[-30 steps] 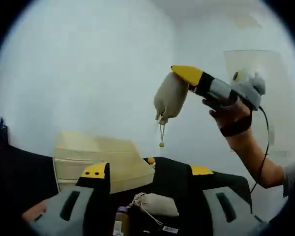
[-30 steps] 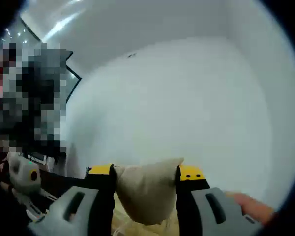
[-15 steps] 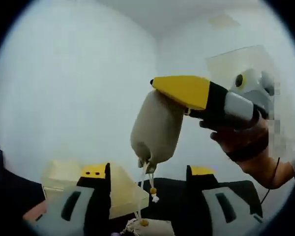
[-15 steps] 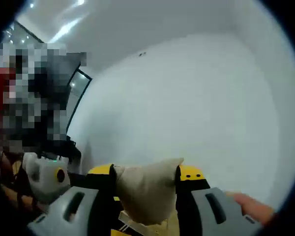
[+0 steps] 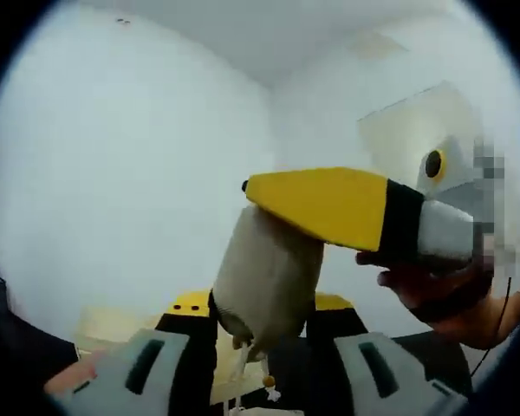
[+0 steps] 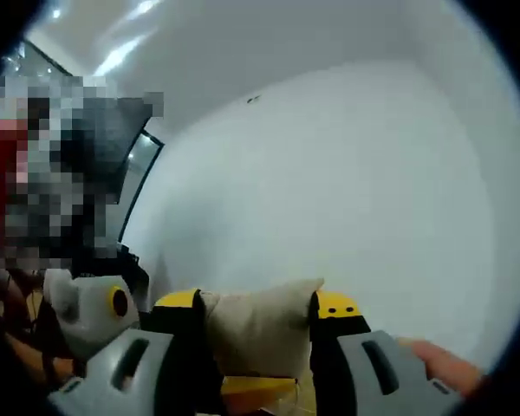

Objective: Open the drawer, pick up the cosmetic bottles from the table one by one, place them into the drawer, release the gripper, close the drawer, and move the gripper away

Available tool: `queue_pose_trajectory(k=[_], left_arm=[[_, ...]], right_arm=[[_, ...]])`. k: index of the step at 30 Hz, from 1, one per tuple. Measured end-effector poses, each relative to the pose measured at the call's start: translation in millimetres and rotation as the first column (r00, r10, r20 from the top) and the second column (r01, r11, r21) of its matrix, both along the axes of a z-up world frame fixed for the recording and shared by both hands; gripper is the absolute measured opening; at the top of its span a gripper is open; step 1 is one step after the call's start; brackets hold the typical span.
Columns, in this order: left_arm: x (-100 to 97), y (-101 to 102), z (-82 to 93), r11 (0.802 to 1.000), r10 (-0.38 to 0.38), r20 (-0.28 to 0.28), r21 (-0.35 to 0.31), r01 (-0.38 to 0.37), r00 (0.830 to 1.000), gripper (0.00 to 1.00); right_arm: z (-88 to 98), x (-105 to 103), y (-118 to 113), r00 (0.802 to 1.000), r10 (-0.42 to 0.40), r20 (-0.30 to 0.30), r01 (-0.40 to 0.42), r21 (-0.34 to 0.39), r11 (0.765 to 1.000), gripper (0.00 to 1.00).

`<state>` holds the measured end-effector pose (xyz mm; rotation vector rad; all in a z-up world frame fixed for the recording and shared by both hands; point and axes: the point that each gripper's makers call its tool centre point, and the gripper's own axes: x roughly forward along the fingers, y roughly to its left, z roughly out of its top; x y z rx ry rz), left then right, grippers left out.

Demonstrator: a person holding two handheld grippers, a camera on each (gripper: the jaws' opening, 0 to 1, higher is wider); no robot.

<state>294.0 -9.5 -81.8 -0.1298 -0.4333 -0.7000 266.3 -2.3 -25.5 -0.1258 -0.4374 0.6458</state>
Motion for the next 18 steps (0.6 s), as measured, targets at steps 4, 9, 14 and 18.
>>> queue_pose_trajectory(k=[4,9,14,18], left_arm=[[-2.7,-1.3,-0.4,1.000,0.015,0.013,0.023,-0.016,1.000,0.34],[-2.9,-1.2,-0.6,1.000,0.011,0.010,0.020,-0.011,1.000,0.32],[-2.2,6.6,4.6,0.999,0.037,0.026,0.027,-0.038,0.999,0.32],[-0.2,15.9,6.2,0.997,0.068,0.040,0.038,-0.069,0.997,0.31]], right_arm=[[-1.7,-4.7,-3.9,1.000,0.003,0.004,-0.003,0.015,1.000,0.45],[-1.4,-5.0,-2.4,1.000,0.012,0.005,-0.012,0.000,1.000,0.47],[-1.0,-8.9,0.8,1.000,0.011,0.028,-0.010,-0.033,0.999,0.47],[-2.4,-15.9,-0.4,0.999,0.020,0.033,-0.018,-0.066,0.998,0.47]])
